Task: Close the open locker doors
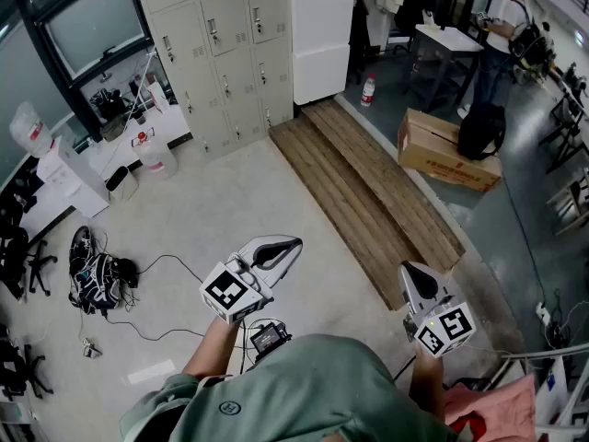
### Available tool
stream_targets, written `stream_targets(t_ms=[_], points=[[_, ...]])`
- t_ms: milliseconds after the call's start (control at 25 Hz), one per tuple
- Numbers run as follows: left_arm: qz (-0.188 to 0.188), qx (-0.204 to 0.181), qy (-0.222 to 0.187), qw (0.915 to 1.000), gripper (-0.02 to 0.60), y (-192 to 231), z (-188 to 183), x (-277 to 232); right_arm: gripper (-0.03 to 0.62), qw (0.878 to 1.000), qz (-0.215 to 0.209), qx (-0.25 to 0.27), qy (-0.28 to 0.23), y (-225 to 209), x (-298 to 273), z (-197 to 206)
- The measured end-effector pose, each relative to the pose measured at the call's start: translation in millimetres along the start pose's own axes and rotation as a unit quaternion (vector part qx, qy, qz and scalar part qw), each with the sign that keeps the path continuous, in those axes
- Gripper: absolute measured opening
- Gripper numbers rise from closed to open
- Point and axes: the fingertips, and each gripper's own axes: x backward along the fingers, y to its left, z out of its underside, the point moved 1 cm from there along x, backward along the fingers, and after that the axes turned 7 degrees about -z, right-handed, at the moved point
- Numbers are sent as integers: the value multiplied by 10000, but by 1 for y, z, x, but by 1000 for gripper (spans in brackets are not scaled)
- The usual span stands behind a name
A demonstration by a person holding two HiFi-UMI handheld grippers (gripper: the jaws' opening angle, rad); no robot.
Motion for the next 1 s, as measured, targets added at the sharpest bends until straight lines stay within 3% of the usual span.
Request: stream_targets(t_ms=[480,640,800,1000], points=[[-231,68,103,9997,3,17,7,-11,-3,9997,-244,-7,59,-25,-25,-2],[-474,132,201,9986,3,30,11,-27,-3,9990,-431,-101,19,-50,-38,0],[-656,451,354,9962,3,49,13,-58,-3,9972,-687,-280,-44,-81,-65,6],[-886,290,283,9952,3,73,-5,-104,-3,9947,-967,-318,-131,-127,-101,-7]])
